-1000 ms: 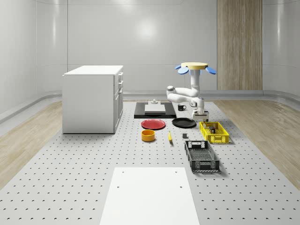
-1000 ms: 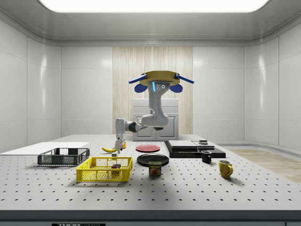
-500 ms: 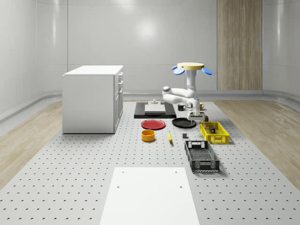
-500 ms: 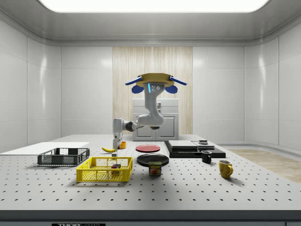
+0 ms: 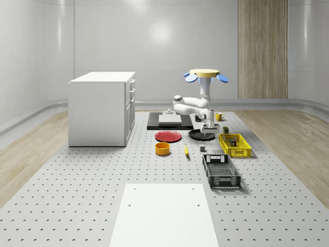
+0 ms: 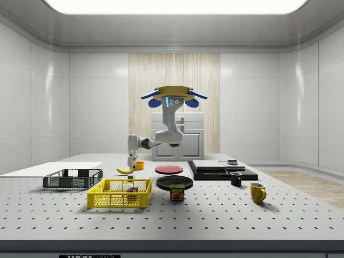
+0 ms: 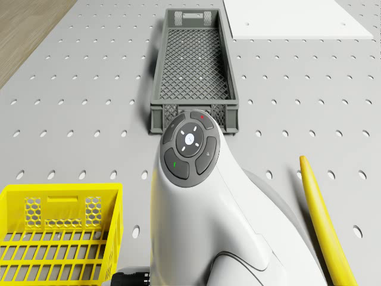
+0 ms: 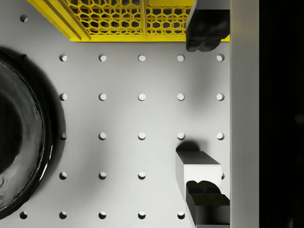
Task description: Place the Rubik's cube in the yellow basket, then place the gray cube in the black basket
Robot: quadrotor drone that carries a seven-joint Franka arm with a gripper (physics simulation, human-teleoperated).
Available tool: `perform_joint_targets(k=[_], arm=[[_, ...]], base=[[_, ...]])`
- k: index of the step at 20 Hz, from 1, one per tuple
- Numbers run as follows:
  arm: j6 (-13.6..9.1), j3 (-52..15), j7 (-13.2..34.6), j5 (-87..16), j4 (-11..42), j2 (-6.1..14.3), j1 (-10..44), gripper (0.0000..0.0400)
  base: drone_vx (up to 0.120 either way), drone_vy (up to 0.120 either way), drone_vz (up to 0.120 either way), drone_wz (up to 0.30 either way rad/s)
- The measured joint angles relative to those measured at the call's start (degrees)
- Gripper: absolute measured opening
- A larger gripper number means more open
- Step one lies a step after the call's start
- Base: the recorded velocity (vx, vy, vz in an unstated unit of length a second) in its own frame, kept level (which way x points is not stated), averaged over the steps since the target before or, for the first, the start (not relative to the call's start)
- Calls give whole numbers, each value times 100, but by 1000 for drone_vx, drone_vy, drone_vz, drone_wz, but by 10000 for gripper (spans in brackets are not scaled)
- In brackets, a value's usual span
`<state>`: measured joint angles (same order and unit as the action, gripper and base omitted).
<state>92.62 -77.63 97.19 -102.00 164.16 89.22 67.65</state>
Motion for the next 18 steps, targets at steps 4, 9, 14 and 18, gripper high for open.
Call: perform_joint_targets(k=[4, 9, 14, 18], arm=[[6, -1, 1, 3, 0, 6, 1, 400], [13, -2, 2, 5, -1, 14, 3, 400], [19, -3, 3, 8, -1, 20, 5, 400], [24, -3, 4, 10, -1, 25, 6, 400]], base=[[0, -120, 0, 0], [0, -120, 0, 0], [0, -40, -80, 0], [0, -60, -110, 0]])
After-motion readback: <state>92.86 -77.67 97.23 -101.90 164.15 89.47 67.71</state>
